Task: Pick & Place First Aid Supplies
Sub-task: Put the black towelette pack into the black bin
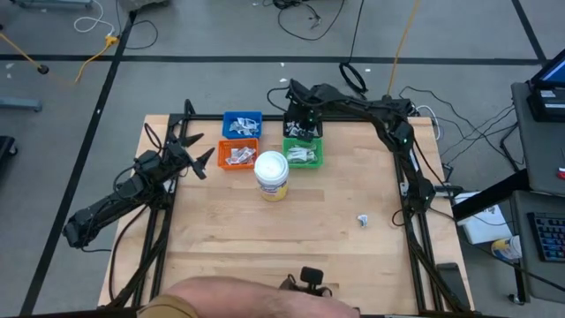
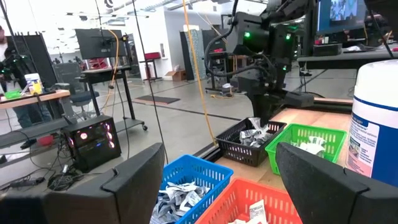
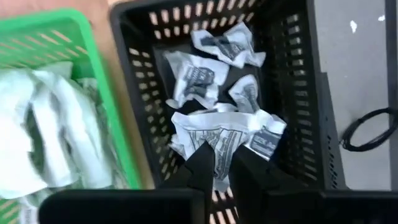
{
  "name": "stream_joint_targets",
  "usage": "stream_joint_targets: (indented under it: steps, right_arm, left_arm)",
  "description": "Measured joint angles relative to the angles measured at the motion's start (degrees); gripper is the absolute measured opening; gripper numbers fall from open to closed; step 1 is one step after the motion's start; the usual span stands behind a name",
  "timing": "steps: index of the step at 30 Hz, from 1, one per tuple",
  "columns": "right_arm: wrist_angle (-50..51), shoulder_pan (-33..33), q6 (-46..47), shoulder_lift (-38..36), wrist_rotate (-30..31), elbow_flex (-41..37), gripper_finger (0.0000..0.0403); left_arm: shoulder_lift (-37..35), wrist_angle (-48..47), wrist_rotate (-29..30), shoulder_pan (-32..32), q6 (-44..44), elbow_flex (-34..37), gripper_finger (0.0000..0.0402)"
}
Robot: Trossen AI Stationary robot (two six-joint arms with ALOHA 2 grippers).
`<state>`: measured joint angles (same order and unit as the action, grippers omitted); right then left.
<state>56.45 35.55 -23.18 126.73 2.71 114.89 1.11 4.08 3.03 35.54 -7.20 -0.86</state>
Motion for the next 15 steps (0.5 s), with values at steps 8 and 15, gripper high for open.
stream_joint_targets:
  steps: [8,15]
  right_arm:
    - [-3.6,0.0,0.0,0.0,1.9,0.0,0.0102]
    - [-3.4,0.0,9.3,-0.3,1.8,0.0,0.0162]
  left_arm:
    - [0.0,0.0,0.0,0.0,0.0,0.0,0.031]
    - [0.0,0.0,0.0,0.0,0.0,0.0,0.031]
